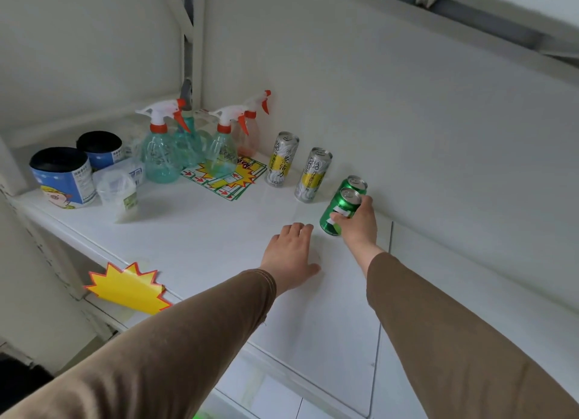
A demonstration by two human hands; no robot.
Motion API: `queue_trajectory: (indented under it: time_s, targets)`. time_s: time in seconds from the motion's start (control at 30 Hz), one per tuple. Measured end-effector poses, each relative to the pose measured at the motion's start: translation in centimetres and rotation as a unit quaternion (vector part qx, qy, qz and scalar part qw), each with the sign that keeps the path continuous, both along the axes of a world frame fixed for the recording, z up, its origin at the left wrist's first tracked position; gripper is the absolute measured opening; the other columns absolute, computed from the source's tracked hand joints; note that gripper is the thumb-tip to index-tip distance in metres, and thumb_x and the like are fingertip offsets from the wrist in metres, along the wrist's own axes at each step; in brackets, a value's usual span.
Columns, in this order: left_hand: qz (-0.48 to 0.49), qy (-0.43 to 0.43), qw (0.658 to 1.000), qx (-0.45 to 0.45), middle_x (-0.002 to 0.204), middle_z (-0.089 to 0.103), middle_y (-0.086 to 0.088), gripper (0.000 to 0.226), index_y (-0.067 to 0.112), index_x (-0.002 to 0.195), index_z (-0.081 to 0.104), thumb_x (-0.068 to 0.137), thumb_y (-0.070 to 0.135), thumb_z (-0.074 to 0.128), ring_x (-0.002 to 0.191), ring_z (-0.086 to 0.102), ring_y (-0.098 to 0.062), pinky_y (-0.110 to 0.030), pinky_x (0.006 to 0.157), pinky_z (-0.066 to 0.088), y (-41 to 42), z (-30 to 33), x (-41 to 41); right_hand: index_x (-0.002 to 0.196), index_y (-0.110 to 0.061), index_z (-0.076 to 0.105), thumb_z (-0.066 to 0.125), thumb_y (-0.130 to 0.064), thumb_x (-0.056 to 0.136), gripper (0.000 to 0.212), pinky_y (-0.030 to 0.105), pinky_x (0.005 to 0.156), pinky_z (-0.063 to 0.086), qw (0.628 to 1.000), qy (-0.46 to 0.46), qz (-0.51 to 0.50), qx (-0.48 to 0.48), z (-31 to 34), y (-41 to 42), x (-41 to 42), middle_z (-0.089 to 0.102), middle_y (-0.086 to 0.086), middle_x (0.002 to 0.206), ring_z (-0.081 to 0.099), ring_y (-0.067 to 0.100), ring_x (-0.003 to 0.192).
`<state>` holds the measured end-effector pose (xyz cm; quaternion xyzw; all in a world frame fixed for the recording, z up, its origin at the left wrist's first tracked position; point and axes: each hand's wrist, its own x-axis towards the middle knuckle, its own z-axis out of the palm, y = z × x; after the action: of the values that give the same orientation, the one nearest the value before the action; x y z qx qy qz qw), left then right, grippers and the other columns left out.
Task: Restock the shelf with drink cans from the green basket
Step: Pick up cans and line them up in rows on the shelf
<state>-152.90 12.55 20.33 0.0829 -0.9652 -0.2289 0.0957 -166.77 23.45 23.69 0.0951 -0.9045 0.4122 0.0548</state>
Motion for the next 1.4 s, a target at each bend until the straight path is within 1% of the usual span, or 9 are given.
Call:
queue_trajectory:
  time_s: [0.17,0.23,0.37,0.6,0.87,0.97,1.07,1.2,1.4]
  targets:
    - [0.011,0.001,1.0,-0.005,0.151,0.033,-0.006,0.085,0.017,0.151,0.025,0.083,0.048,0.067,0.137,0.032,-0.027,-0.04,0.108,0.034,0.3,0.1,1.5,0.156,-0.017,0.02,0.085,-0.018,0.075,0.103,0.038,0.104,0.043,1.0,-0.024,0.006,-0.007,-0.1,0.7,2.4,0.041,0.014,0.146,0.05,0.033,0.129]
    - [0.017,-0.001,1.0,-0.01,0.151,0.033,-0.006,0.086,0.017,0.151,0.025,0.084,0.049,0.067,0.137,0.031,-0.027,-0.04,0.108,0.034,0.4,0.1,2.6,0.158,-0.019,0.014,0.085,-0.022,0.075,0.109,0.04,0.105,0.042,1.0,-0.018,0.008,0.009,-0.5,1.4,4.3,0.038,0.015,0.147,0.045,0.035,0.132]
    - [0.03,-0.003,0.999,-0.023,0.151,0.032,-0.007,0.085,0.015,0.149,0.027,0.083,0.05,0.067,0.137,0.031,-0.028,-0.04,0.107,0.034,0.9,0.3,5.5,0.157,-0.021,0.017,0.079,-0.031,0.081,0.099,0.041,0.109,0.034,0.996,0.002,0.041,0.082,-1.4,3.3,8.9,0.029,0.01,0.155,0.031,0.034,0.137]
    - [0.045,0.032,0.998,-0.042,0.154,0.029,-0.008,0.086,0.015,0.148,0.03,0.081,0.052,0.068,0.14,0.027,-0.028,-0.041,0.11,0.031,2.1,-0.2,12.8,0.156,-0.021,0.026,0.068,-0.044,0.088,0.083,0.041,0.118,0.027,0.966,0.079,0.138,0.205,-2.4,7.2,18.5,0.024,0.005,0.161,0.024,0.03,0.144]
    - [0.024,0.112,0.988,-0.106,0.154,0.033,-0.009,0.076,0.015,0.143,0.04,0.08,0.051,0.064,0.139,0.031,-0.029,-0.044,0.109,0.03,3.8,-5.2,25.0,0.152,-0.019,0.037,0.058,-0.05,0.094,0.069,0.055,0.121,0.02,0.93,0.197,0.187,0.247,-6.5,10.4,30.9,0.028,0.004,0.161,0.023,0.03,0.148]
    - [0.022,0.102,0.988,-0.117,0.158,0.025,-0.012,0.081,0.014,0.146,0.037,0.079,0.052,0.064,0.145,0.022,-0.032,-0.048,0.115,0.025,4.6,-8.0,29.5,0.154,-0.02,0.035,0.059,-0.047,0.094,0.07,0.057,0.123,0.013,0.917,0.214,0.198,0.273,-9.4,11.4,35.4,0.024,0.004,0.164,0.019,0.031,0.151]
    - [0.016,0.086,0.99,-0.112,0.159,0.022,-0.012,0.086,0.014,0.148,0.035,0.077,0.051,0.066,0.147,0.02,-0.033,-0.049,0.116,0.024,5.5,-11.5,33.5,0.152,-0.019,0.038,0.063,-0.041,0.091,0.07,0.057,0.123,0.014,0.911,0.228,0.219,0.266,-12.9,12.4,39.3,0.024,0.006,0.164,0.02,0.031,0.152]
    - [0.013,0.035,0.994,-0.104,0.16,0.02,-0.01,0.088,0.017,0.149,0.031,0.077,0.05,0.069,0.147,0.019,-0.031,-0.047,0.117,0.023,7.1,-17.8,38.0,0.152,-0.018,0.038,0.063,-0.035,0.093,0.066,0.051,0.123,0.019,0.909,0.194,0.26,0.263,-19.3,14.2,43.5,0.024,0.006,0.163,0.022,0.029,0.151]
    - [0.023,-0.078,0.994,-0.074,0.159,0.023,-0.012,0.085,0.015,0.149,0.032,0.081,0.05,0.067,0.147,0.02,-0.032,-0.05,0.117,0.024,10.1,-28.9,42.5,0.152,-0.017,0.035,0.063,-0.029,0.094,0.066,0.039,0.121,0.025,0.931,0.039,0.256,0.259,-30.9,17.9,46.1,0.028,0.001,0.16,0.032,0.025,0.142]
